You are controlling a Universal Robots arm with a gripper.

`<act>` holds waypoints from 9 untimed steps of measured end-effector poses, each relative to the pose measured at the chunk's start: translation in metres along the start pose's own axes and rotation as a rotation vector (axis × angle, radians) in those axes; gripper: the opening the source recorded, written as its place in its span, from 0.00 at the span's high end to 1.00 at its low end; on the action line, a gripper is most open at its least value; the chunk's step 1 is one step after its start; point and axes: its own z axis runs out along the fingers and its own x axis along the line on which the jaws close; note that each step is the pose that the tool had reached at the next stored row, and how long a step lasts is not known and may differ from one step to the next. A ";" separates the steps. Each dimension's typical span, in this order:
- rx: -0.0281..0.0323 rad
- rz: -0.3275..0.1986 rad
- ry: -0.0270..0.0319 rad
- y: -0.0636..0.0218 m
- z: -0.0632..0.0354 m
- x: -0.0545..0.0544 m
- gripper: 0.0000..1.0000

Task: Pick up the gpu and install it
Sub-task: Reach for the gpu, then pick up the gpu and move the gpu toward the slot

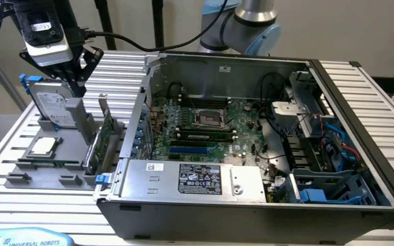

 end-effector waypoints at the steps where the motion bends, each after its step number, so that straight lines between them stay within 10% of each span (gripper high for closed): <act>1: 0.0000 0.000 0.0000 0.0000 0.0000 0.000 0.89; 9: 0.0000 0.000 0.0000 0.0000 0.0000 0.000 0.82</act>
